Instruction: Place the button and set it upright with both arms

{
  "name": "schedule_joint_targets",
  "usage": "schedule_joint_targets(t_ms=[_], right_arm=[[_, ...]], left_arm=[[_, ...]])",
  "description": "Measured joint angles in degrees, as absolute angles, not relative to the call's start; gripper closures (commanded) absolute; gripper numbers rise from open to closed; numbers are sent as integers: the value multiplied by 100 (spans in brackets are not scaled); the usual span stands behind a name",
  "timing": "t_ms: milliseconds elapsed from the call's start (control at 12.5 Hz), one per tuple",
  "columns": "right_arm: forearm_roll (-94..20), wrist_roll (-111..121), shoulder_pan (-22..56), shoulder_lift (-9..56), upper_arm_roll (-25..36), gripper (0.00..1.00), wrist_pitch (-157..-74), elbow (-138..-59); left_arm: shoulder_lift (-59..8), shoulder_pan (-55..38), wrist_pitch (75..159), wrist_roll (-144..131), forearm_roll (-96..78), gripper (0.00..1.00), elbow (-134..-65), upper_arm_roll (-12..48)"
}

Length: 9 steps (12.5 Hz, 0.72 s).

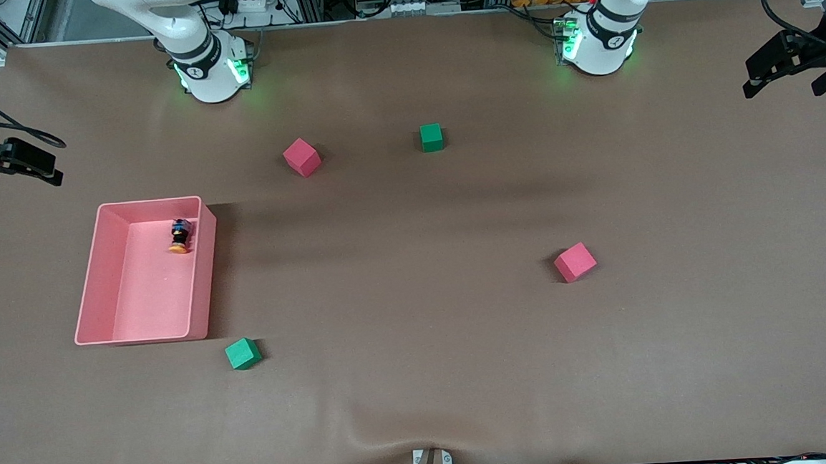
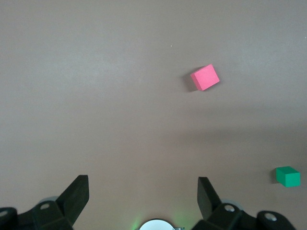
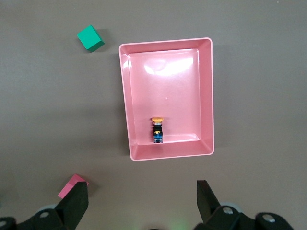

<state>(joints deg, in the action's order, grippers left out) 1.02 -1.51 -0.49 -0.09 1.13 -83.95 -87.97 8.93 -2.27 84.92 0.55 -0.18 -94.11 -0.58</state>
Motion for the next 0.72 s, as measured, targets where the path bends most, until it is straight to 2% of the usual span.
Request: schedule_joint_targets(t_ms=[720], right_arm=[[102,-153,-46,-9,115,0,-8396,-8837]], left_arm=[[861,-211,8481,55,-18,0,-9363,-70]])
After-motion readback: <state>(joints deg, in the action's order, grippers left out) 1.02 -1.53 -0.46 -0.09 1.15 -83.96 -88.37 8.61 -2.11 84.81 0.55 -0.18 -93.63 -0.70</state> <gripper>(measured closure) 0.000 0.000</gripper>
